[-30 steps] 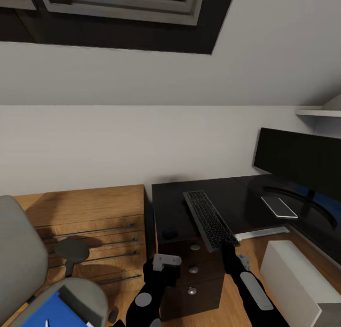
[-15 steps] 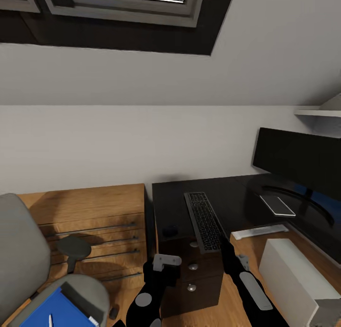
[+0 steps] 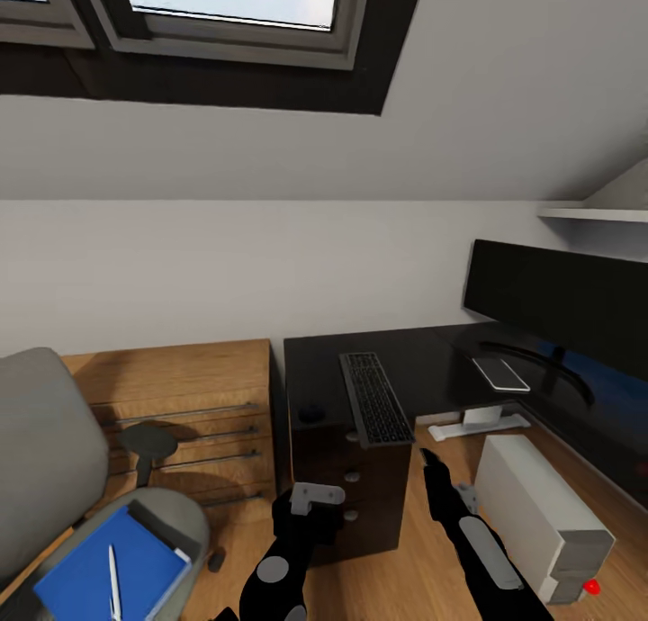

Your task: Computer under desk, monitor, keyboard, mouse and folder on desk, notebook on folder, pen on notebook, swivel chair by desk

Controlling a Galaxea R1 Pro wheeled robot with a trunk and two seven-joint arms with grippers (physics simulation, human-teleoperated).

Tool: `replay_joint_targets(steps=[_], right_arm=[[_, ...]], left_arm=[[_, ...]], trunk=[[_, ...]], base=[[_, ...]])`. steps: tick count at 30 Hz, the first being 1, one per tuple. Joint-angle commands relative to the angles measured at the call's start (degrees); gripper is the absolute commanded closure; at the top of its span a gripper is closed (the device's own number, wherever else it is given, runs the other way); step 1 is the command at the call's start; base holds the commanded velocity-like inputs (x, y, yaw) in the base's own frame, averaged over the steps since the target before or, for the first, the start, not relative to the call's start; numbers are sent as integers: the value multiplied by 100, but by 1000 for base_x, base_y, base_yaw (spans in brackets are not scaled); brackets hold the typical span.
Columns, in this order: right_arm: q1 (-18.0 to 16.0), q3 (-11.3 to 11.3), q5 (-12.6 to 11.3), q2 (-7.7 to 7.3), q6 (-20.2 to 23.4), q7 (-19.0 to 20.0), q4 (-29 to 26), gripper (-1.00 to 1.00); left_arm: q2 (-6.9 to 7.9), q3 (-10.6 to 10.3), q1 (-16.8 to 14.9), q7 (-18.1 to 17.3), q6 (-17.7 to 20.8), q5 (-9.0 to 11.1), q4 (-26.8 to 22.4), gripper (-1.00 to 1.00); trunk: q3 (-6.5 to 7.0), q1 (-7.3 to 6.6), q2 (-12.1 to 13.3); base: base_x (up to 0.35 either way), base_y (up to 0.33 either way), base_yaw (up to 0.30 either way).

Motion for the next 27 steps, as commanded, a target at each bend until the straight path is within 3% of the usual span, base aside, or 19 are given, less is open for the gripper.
replay_joint_targets(steps=[1,2,7,20,27], right_arm=[[-2,-19,-51,-15,7,-25,-10,-100],[-2,-54,-57,-191,0,-24,-12,-100],[-1,-70,-60,-327,-115,-9,-30,-100],[-2,-59,-48,-449,-406,173,-46,-100],[0,-59,-48,-516,-412,349,-45,-100]], left_arm=[[2,-11,-7,46,17,40,-8,-100],[3,-13,-7,46,19,37,-11,-100],[3,-12,-7,46,17,36,-12,-100],[-8,-11,-7,46,31,49,19,-100],[-8,26,-6,34,27,113,646,-100]], trunk=[[-7,-1,-4],[-7,-1,-4],[29,-45,76],[263,-331,598],[388,-485,878]], base=[[-90,-82,0],[-24,-21,0],[-12,-10,0],[-1,-1,0],[0,0,0]])
